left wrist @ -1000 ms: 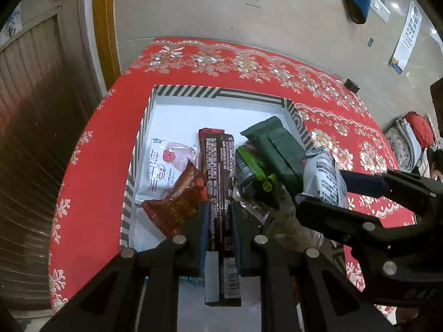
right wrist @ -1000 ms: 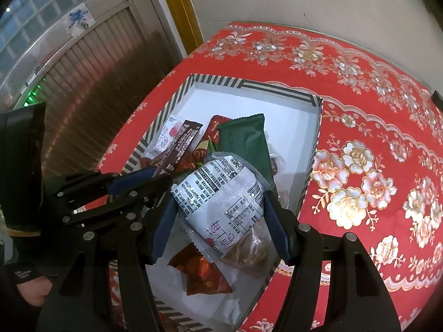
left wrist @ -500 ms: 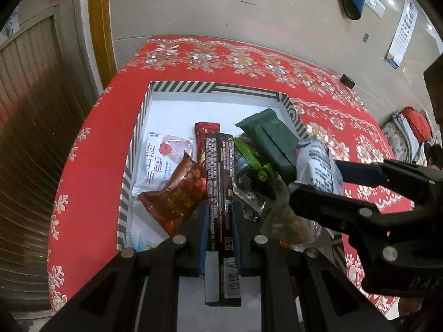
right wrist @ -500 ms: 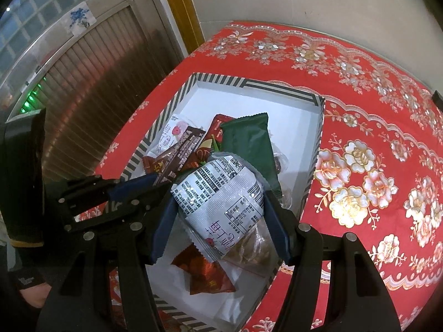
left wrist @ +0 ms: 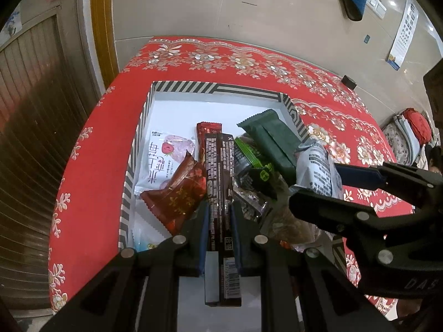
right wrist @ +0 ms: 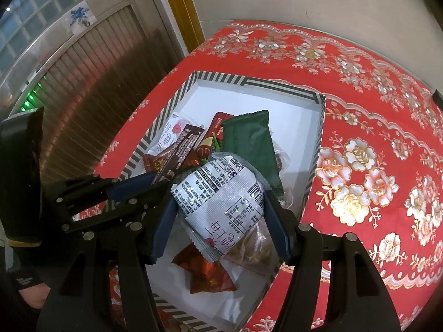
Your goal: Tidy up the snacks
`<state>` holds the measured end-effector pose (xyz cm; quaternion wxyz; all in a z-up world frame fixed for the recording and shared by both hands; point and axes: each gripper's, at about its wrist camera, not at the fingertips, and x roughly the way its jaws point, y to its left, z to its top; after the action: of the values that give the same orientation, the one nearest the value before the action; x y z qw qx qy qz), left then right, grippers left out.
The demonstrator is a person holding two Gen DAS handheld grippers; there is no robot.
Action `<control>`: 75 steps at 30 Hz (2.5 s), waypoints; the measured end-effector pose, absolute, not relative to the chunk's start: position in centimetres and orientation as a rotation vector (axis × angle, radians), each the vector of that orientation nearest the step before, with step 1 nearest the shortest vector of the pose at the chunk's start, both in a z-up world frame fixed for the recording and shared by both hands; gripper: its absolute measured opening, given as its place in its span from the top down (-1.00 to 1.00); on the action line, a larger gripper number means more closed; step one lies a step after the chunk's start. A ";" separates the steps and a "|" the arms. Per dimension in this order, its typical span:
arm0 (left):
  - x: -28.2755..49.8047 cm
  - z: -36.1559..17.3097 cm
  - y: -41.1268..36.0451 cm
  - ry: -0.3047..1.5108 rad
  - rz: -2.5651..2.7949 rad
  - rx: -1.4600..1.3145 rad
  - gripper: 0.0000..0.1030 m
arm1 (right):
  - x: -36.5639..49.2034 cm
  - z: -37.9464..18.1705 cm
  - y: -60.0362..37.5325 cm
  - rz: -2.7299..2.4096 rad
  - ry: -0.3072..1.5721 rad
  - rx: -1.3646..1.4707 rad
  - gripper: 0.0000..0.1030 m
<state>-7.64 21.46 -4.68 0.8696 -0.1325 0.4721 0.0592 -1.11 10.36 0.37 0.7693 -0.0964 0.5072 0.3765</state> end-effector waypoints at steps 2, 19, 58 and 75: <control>-7.6 -4.7 21.4 0.986 0.124 -0.276 0.66 | -1.1 0.3 10.3 0.816 1.100 -0.207 -0.20; -7.6 -4.6 21.2 0.986 0.120 -0.276 0.66 | -1.1 0.2 10.4 0.822 1.098 -0.208 -0.20; -14.2 -3.4 17.5 0.992 0.446 -0.313 -0.85 | -2.2 -0.8 4.8 1.013 1.125 -0.075 -0.43; -14.2 1.3 14.9 0.777 0.472 -0.243 -1.00 | -4.3 3.8 -1.7 1.049 0.968 -0.110 -0.43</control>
<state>-14.20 14.86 1.32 0.8913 -0.1171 0.3742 0.2276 -4.33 -1.68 3.80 0.7545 -0.0505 0.4437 0.4809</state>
